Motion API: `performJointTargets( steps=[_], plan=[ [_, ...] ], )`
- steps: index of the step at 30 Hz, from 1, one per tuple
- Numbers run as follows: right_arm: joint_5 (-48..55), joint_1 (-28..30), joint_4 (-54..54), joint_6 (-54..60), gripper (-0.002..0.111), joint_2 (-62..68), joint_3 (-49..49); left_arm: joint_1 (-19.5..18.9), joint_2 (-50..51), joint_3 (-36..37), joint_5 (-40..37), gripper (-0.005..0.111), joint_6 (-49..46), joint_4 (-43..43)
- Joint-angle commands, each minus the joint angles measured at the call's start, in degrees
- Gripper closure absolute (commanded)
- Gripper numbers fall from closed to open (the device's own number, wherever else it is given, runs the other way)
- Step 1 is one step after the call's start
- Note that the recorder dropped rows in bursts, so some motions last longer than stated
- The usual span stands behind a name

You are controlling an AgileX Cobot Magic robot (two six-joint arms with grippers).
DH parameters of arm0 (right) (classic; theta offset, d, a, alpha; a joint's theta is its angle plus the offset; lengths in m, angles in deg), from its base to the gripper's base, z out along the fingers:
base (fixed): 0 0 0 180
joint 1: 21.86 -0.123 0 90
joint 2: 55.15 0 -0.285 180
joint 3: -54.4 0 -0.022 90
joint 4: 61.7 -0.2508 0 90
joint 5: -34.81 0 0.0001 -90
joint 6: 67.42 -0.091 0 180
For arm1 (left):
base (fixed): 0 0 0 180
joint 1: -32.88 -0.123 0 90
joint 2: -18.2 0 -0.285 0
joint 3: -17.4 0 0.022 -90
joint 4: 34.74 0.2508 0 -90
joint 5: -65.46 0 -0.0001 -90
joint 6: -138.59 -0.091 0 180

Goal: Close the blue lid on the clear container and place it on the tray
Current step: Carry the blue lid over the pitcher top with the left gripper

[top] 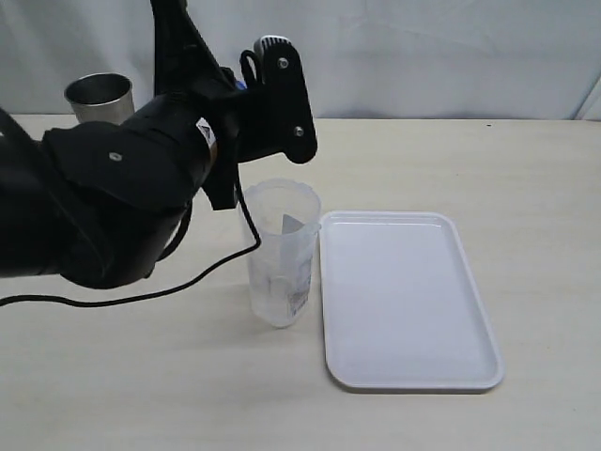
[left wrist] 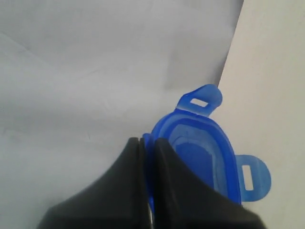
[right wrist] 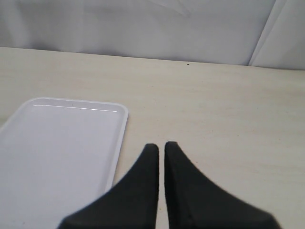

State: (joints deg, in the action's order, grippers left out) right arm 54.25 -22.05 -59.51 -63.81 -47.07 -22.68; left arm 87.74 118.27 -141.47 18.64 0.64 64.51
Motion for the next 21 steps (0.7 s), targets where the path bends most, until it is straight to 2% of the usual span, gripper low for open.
performJointTargets(
  steps=[1,5,17,21],
  plan=[
    [0.09,0.36,-0.03,0.04,0.104,-0.29,-0.14,4.4,-0.26,-0.01,-0.88,0.107,1.1,0.7],
    [0.09,0.36,-0.03,0.04,0.104,-0.29,-0.14,6.5,-0.26,-0.01,-1.39,0.107,1.1,0.7],
    [0.09,0.36,-0.03,0.04,0.104,-0.29,-0.14,6.51,-0.26,-0.01,-3.43,0.107,1.0,0.7],
    [0.09,0.36,-0.03,0.04,0.104,-0.29,-0.14,6.51,-0.26,0.66,-4.83,0.107,-1.87,0.7]
  ],
)
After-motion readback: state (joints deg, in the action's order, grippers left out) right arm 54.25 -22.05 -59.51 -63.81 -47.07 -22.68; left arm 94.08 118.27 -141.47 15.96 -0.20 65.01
